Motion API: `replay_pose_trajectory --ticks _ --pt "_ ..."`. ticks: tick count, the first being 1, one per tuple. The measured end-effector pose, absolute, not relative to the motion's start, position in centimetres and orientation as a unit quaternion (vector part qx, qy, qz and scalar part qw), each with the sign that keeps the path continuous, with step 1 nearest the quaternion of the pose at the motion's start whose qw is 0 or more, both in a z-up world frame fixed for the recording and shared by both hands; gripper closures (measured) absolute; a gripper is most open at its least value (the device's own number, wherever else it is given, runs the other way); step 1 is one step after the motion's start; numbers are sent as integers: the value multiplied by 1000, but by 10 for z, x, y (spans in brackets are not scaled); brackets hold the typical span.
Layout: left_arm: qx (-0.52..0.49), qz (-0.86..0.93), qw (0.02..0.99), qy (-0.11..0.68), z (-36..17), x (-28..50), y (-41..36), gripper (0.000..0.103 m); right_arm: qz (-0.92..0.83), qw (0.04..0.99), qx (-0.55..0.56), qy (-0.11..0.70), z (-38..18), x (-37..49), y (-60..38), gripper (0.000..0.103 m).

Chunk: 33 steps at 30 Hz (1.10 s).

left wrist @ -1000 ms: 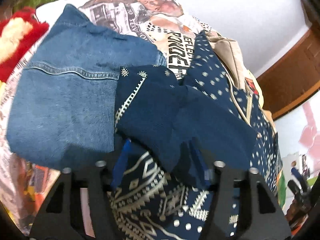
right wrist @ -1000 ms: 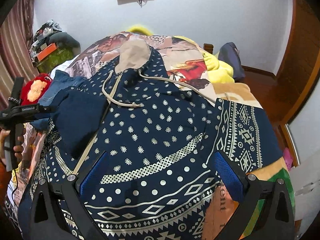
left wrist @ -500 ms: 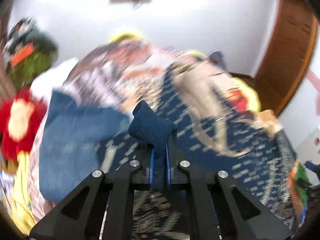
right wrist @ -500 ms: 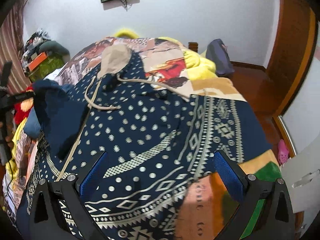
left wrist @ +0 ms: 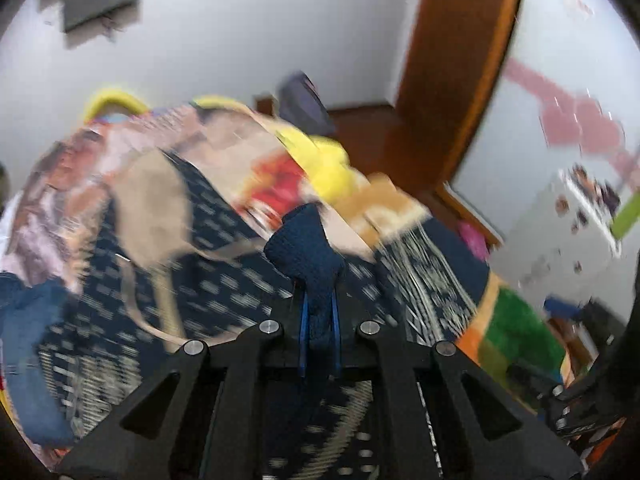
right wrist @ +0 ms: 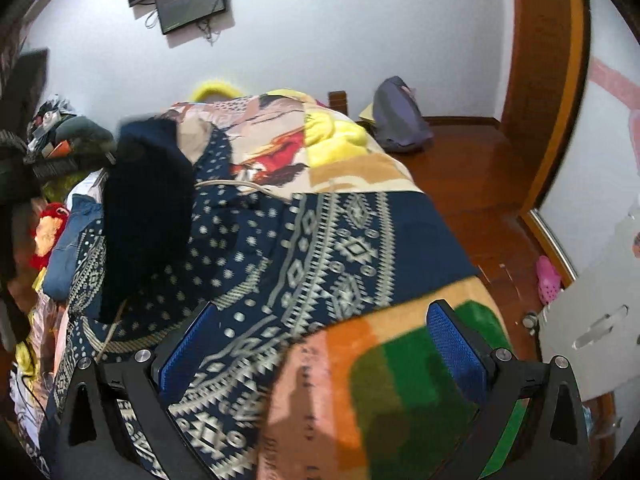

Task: Fold large clothes

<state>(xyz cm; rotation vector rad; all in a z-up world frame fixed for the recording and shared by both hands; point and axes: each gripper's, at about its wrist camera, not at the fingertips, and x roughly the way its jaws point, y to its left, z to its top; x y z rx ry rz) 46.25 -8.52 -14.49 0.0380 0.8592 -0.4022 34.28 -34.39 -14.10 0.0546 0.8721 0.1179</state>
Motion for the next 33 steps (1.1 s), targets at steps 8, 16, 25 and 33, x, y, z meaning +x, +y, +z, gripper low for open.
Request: replay_pose_trajectory --ticks 8,16,25,33 --pt "15 -258 826 501 -218 444 -154 94 27 899 34 436 -150 329 -378 0" --pt "22 -285 815 505 -210 418 -164 54 14 887 76 456 -158 322 -412 0" --pt "41 -152 898 411 -149 423 -65 19 43 868 166 466 -159 358 -443 0" --pt "56 -19 895 441 -194 431 41 18 38 818 264 510 -209 423 -468 6"
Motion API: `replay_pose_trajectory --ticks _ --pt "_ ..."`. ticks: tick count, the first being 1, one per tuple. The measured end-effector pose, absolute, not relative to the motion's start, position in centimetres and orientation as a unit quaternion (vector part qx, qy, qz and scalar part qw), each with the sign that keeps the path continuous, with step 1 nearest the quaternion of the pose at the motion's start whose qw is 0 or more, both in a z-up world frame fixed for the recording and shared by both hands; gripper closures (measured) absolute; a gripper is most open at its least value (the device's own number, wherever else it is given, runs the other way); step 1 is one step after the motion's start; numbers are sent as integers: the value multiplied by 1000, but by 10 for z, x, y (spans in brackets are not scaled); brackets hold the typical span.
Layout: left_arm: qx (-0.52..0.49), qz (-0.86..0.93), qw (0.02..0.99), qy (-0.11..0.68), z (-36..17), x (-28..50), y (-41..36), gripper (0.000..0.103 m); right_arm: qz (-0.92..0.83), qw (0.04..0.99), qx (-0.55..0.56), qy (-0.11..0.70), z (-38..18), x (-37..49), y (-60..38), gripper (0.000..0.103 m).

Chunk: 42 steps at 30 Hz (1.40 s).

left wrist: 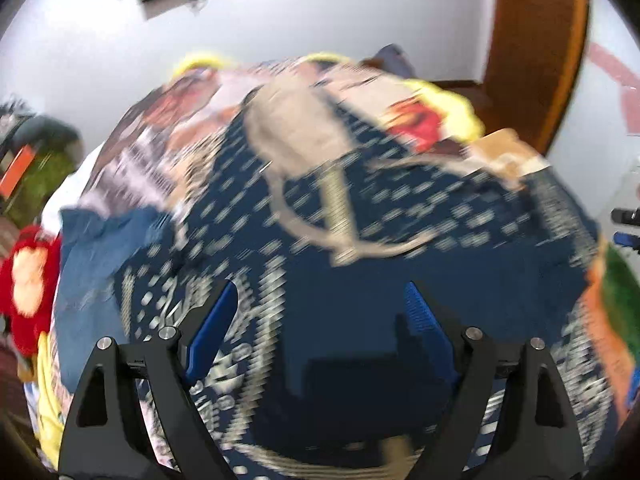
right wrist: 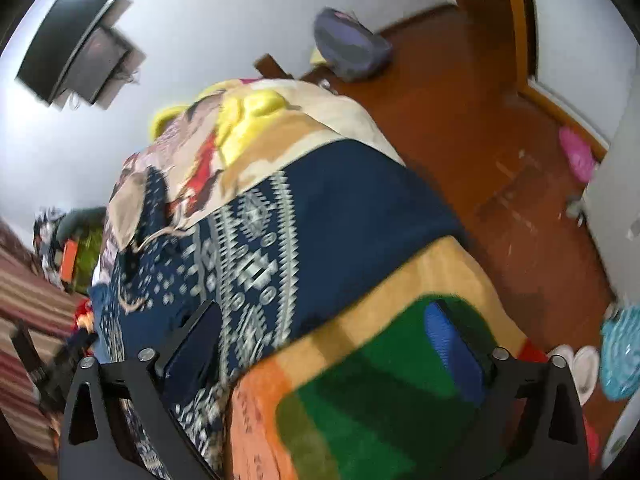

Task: Fold large clothes

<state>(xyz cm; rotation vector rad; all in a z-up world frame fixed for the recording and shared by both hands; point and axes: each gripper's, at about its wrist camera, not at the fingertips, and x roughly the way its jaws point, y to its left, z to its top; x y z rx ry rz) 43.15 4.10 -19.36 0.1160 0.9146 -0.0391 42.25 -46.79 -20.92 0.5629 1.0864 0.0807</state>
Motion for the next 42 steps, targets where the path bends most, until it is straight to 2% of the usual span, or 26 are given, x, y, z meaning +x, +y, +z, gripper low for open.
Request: replay_pose_trajectory --ticks 2,7,9,11,12,14,17,24,27,33,37,42 --pt "50 -7 891 452 -207 430 54 18 33 802 291 521 -227 437 -474 14" --pt "27 13 886 463 -227 425 80 18 7 782 358 510 -260 461 -489 23" --pt "21 17 887 462 -231 423 85 18 -2 787 361 500 -262 468 -492 33" --pt "16 17 888 459 -231 422 87 18 -18 788 365 495 -268 477 -495 51" --pt "14 17 889 458 -231 421 88 18 -25 788 369 492 -271 481 -495 57" --pt "10 17 891 454 -229 421 89 18 -35 791 368 488 -273 486 -498 79" --pt "8 18 894 449 -224 420 89 18 -33 801 371 469 -265 486 -501 92" --pt "16 21 903 429 -204 408 90 18 11 864 303 402 -187 469 -468 96" --pt "11 19 908 418 -192 400 91 18 37 891 257 372 -137 459 -439 96" --pt "14 20 917 398 -173 381 97 18 116 913 185 346 -74 440 -356 96" --pt "13 21 922 387 -162 367 106 18 183 901 167 356 -63 434 -286 96" --pt "-2 21 923 384 -156 349 122 18 224 876 115 412 -98 434 -186 96"
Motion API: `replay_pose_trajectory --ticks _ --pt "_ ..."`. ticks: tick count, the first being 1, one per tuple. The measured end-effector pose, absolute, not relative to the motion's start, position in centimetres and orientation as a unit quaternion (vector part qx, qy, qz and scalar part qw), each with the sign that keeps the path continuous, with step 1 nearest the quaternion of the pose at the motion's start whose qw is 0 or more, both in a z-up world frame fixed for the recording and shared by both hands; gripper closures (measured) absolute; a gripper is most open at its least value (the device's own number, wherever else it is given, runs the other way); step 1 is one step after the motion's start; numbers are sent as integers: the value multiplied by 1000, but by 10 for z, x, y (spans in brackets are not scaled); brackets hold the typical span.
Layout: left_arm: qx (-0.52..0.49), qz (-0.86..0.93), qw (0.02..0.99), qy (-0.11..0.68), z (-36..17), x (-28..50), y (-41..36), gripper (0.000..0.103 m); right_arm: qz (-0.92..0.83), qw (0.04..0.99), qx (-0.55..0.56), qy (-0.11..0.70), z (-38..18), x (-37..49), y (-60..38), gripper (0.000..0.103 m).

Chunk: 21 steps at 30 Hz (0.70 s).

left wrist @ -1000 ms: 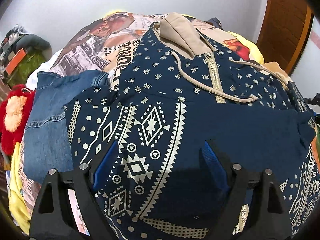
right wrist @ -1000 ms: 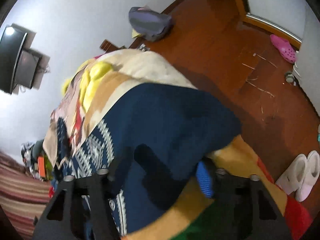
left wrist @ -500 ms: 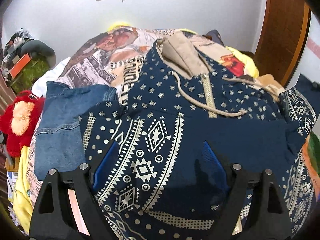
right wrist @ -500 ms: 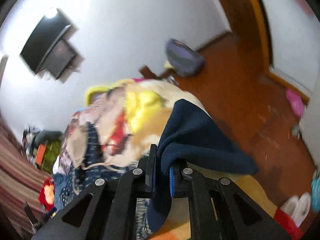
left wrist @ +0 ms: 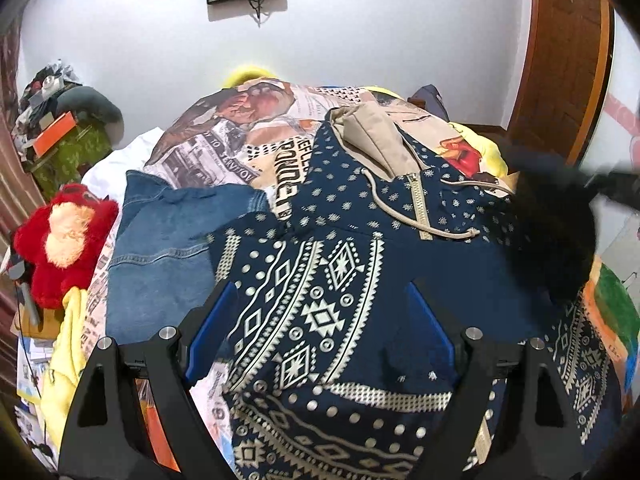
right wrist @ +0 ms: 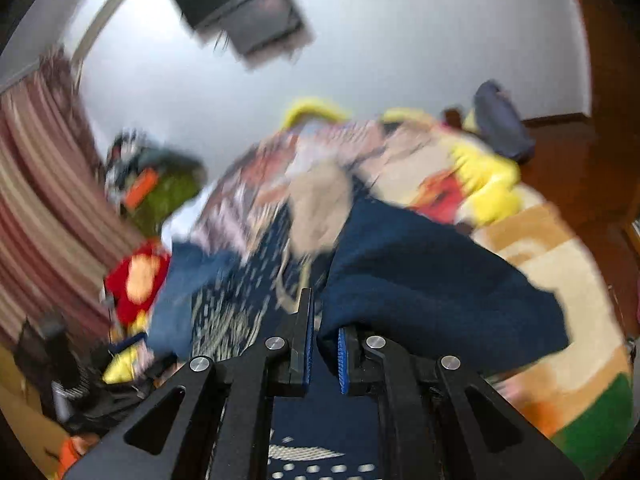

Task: Fold large clothes

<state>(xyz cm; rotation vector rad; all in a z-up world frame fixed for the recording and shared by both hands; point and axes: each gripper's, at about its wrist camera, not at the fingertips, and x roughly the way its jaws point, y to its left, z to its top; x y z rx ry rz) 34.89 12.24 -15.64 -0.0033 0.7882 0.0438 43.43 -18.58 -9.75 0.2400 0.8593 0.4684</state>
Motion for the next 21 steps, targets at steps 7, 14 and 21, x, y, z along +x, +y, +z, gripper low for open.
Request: replay_pose_trajectory --ticks 7,14,21 --pt "-12 26 919 394 -165 325 143 18 204 823 45 528 -199 422 -115 95" --pt "-10 24 911 412 -175 314 143 18 187 811 -1 555 -219 390 -122 95" --pt "18 -21 909 415 -163 331 99 18 213 802 -41 556 -199 356 -151 95"
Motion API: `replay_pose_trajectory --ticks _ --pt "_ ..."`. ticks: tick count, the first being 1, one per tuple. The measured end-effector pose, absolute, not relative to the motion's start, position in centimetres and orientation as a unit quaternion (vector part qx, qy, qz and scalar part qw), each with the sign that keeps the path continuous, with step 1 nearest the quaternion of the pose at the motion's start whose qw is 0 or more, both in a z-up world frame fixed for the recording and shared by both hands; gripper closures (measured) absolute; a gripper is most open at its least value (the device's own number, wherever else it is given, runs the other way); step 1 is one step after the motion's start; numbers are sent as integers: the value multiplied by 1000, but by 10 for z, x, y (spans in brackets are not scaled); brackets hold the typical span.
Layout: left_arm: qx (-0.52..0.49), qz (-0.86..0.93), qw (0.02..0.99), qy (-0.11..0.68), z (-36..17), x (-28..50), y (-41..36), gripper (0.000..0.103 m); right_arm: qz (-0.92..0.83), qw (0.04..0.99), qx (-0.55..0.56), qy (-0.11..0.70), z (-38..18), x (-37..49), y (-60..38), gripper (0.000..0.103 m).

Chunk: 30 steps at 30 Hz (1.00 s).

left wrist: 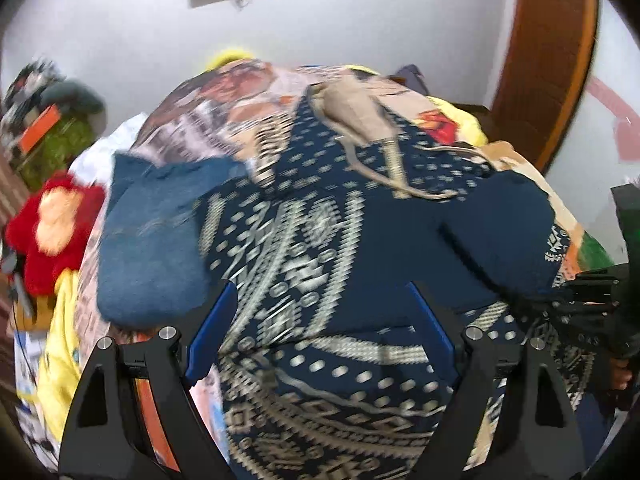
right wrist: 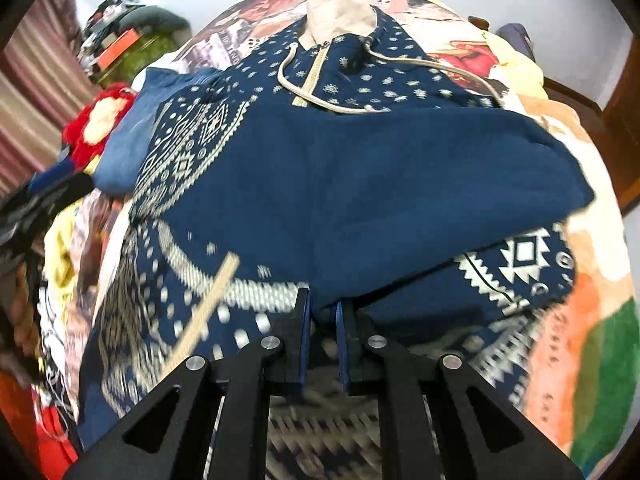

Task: Fold large clothes

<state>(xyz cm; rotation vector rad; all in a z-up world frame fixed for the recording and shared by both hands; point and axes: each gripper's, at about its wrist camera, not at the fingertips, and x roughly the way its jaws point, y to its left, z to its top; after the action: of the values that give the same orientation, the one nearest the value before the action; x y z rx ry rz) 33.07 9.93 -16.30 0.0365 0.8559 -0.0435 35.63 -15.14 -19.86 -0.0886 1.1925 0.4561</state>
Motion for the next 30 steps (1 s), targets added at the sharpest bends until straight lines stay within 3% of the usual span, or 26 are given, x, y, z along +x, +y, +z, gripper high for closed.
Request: replay_pose_trajectory --ticks 6,14,17,23,30 --pt "59 -105 902 415 -158 362 20 18 220 803 0 554 -196 347 -202 95" --pt "111 -86 852 504 -243 422 -38 17 233 797 50 555 -213 352 -220 95" --pt "112 -84 858 495 -251 425 -35 13 246 799 35 548 -207 342 -224 95" --pt "130 -60 856 497 -245 432 -32 14 196 823 -33 532 -197 316 -263 95" --pt "112 -131 873 456 -189 436 -77 14 94 870 -40 483 -168 302 -330 95"
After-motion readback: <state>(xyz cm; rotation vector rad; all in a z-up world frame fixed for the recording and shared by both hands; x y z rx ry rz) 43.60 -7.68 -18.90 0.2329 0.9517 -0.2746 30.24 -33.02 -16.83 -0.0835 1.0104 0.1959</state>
